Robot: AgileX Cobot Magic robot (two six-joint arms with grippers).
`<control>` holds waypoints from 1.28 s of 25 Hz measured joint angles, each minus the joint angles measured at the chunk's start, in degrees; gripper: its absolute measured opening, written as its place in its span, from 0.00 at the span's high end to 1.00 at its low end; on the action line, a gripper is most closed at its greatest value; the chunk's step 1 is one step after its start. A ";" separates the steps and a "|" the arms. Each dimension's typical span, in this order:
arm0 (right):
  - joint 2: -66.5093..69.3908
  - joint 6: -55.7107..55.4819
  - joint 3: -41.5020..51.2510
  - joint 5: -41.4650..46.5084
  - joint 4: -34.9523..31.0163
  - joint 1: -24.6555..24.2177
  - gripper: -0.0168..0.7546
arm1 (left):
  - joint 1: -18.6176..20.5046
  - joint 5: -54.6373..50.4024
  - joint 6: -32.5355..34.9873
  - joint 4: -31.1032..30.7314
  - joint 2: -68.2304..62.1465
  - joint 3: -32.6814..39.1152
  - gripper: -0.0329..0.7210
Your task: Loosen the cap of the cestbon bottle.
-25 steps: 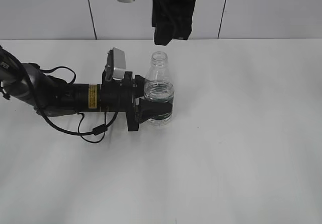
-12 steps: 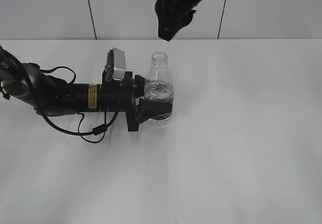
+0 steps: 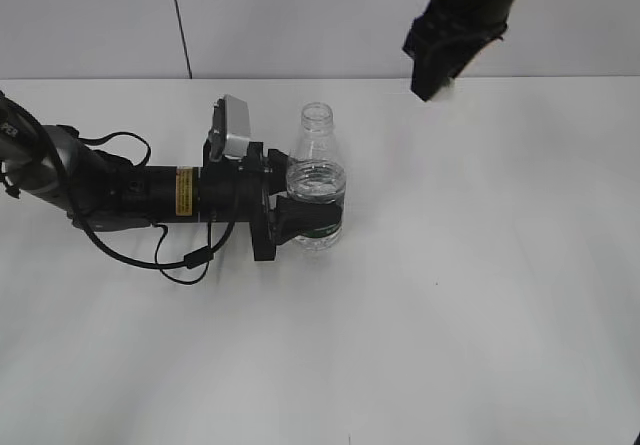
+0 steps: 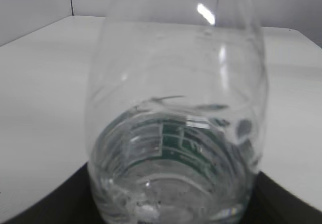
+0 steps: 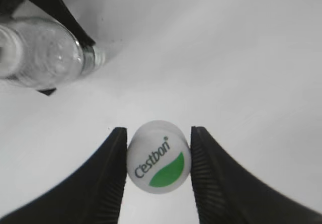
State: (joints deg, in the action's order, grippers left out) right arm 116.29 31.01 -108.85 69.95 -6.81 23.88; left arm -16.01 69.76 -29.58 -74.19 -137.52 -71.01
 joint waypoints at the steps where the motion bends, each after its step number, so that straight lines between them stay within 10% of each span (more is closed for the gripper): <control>1: 0.00 -0.87 1.78 0.00 0.00 -0.91 0.60 | 0.00 0.00 0.00 0.00 0.00 0.00 0.41; 32: 0.00 -5.77 39.67 -39.00 -7.85 -4.45 0.60 | 0.00 0.16 0.05 -0.05 0.00 0.00 0.41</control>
State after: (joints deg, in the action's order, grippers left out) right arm 116.29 25.24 -69.17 30.96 -14.66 19.43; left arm -16.01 69.92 -29.54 -74.24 -137.52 -71.01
